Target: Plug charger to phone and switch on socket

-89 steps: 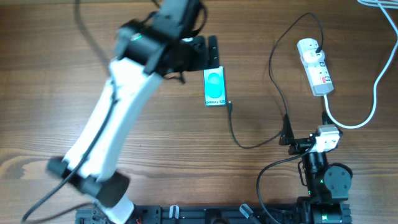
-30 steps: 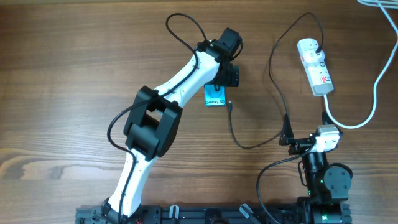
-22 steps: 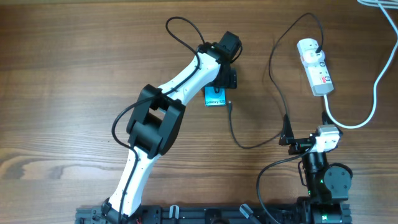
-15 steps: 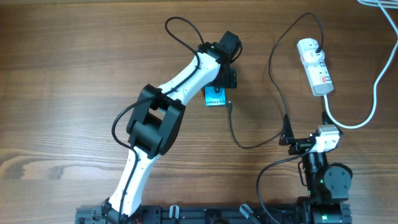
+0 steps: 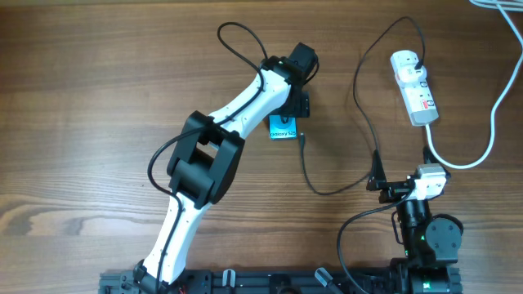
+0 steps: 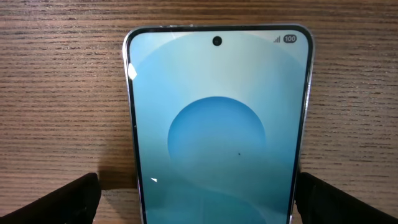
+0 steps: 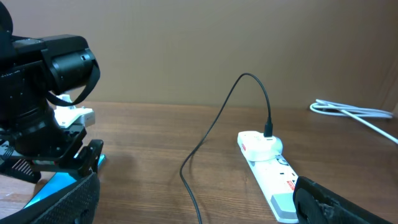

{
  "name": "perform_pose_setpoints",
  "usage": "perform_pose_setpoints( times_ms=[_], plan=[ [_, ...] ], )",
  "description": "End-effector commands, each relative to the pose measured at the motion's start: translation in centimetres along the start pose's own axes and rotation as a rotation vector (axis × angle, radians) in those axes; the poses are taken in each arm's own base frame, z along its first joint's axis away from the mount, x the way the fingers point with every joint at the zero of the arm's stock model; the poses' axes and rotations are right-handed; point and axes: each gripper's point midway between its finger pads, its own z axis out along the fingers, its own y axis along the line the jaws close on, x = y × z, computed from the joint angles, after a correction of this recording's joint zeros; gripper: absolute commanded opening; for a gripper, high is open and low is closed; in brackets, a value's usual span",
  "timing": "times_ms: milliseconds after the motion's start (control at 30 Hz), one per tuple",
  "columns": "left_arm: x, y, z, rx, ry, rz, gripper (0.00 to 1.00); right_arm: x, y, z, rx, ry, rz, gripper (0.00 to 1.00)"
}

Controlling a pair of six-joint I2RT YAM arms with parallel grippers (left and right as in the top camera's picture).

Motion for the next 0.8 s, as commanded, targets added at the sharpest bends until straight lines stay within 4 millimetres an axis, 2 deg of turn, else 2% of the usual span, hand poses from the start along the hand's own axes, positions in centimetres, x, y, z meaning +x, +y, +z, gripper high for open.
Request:
perform_pose_setpoints(
  times_ms=[0, 100, 433, 767],
  plan=[
    [0.9, 1.3, 1.8, -0.088, 0.015, 0.002, 1.0, 0.0, -0.3, 0.0, 0.015, -0.003, 0.02, 1.0],
    [0.6, 3.3, 1.5, -0.191, -0.015, -0.031, 1.0, 0.0, -0.3, 0.0, 0.015, -0.003, 0.019, 1.0],
    [0.9, 3.6, 1.5, -0.189, 0.004, -0.036, 1.0, 0.0, -0.3, 0.0, 0.015, -0.003, 0.02, 1.0],
    [1.8, 2.3, 2.0, 0.019, 0.157, -0.086, 1.0, 0.0, -0.3, 0.0, 0.015, -0.003, 0.019, 1.0]
  ],
)
